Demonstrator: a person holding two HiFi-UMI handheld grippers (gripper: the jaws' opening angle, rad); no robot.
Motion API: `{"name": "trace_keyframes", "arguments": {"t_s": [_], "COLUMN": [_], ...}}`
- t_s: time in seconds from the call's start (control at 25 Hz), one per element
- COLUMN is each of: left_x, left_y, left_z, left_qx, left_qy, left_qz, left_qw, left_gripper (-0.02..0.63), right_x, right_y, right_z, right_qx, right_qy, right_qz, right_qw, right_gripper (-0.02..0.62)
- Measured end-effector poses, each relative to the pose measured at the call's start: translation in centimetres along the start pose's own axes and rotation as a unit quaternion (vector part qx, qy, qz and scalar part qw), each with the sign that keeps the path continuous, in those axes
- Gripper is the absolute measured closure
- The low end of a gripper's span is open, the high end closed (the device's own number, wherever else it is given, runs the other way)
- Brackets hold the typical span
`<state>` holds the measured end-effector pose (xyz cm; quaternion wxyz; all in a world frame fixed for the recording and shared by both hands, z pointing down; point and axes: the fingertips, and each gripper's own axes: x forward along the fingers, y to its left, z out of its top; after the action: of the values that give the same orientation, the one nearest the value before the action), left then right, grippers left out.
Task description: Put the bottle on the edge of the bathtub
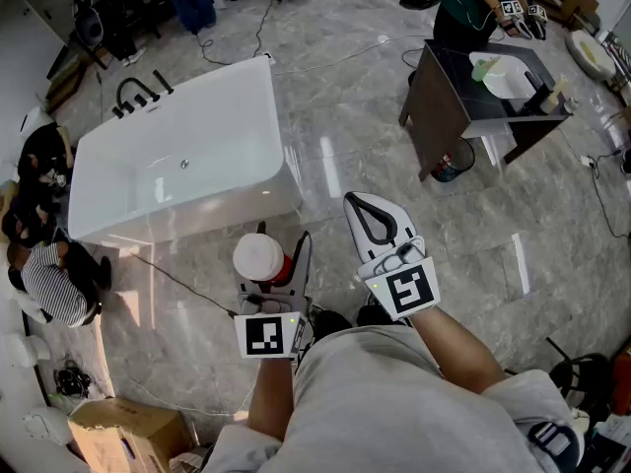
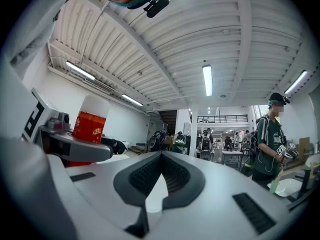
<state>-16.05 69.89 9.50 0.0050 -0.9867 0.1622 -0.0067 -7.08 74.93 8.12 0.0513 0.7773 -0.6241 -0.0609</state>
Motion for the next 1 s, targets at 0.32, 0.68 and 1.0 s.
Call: {"name": "trace_keyframes", "arguments": {"t_s": [0.32,0.68,1.0], "left_x": [-0.6,-2.6,-2.9], "left_y": [2.6,7.2,11.0], "left_z": [-0.8,-1.8,-2.2], "left_qx": [0.005,0.004,0.004], "left_qy": [0.003,0.009,0.001], "left_qz": [-0.010,-0.012,0.004], "left_qw": [0.9999,0.9999,1.0000], "left_gripper": [0.315,0.316,0.314], "right_x": [1.7,4.3,6.4], "right_y": [1.7,5.1,6.6], "right_z": [-0.3,-1.5,-1.2], "right_qx": [0.007,-0.021,-0.040], "right_qy": [-0.008,0.028,0.028], "right_qz": [-0.012,-0.007,0.003], "right_qw": [1.000,0.999,0.999], "right_gripper": [0.589,0.589,0.589]}}
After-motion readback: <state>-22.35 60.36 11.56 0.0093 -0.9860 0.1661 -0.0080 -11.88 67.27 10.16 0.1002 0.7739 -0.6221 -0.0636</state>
